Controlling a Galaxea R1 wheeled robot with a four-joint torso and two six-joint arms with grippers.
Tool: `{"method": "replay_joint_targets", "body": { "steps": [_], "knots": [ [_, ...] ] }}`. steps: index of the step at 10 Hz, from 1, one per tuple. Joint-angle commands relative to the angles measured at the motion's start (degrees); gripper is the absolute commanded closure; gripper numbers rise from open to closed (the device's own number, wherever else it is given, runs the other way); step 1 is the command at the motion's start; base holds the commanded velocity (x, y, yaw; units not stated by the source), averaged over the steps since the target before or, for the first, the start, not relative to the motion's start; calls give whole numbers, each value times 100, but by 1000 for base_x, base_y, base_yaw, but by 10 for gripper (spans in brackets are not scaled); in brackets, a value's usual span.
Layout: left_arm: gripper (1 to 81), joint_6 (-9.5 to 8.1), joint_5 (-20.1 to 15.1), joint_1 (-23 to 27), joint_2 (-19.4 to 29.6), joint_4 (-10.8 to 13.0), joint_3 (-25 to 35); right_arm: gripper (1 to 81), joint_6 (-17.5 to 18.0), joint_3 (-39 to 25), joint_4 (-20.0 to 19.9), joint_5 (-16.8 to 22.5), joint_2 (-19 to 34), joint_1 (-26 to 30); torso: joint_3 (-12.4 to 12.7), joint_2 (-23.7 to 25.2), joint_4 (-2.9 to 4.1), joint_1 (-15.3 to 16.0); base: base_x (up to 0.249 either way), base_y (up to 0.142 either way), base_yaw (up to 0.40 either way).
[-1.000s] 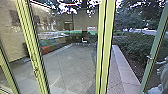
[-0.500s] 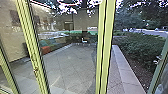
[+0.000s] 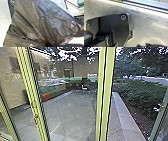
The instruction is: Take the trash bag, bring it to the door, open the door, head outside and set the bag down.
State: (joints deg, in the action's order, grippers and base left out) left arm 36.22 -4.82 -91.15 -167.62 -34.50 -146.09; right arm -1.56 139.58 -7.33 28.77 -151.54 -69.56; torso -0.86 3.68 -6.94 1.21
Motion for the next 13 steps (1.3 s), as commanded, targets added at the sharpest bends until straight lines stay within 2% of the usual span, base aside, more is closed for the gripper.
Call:
{"method": "replay_joint_targets", "body": {
  "steps": [1,3,6,8,9,11,13],
  "knots": [
    [811,61,-424,251,26,-13,28,10,-46,147,56,-91,-239,52,0,0,0,0,0,0,0],
    [811,61,-424,286,-9,-57,-104,10,-107,182,125,-326,-484,-237,2,0,0,0,0,0,0],
    [811,61,-424,338,-123,-57,-376,10,-336,305,214,-952,-863,-678,2,0,0,0,0,0,0],
    [811,43,-214,339,-315,-57,-517,10,-345,481,240,-1083,-1065,-863,4,2,0,0,0,0,0],
    [811,26,-142,347,-403,-57,-604,10,-327,542,414,-1241,-1160,-994,4,2,0,-2,0,0,0],
    [811,26,-134,374,-536,-57,-737,10,-248,771,1198,-1567,-1355,-1162,4,2,0,-2,0,0,0],
    [811,26,-134,453,-624,-57,-772,10,-248,823,1146,-1559,-1425,-1171,6,2,0,-2,0,0,0]
  ]
}}
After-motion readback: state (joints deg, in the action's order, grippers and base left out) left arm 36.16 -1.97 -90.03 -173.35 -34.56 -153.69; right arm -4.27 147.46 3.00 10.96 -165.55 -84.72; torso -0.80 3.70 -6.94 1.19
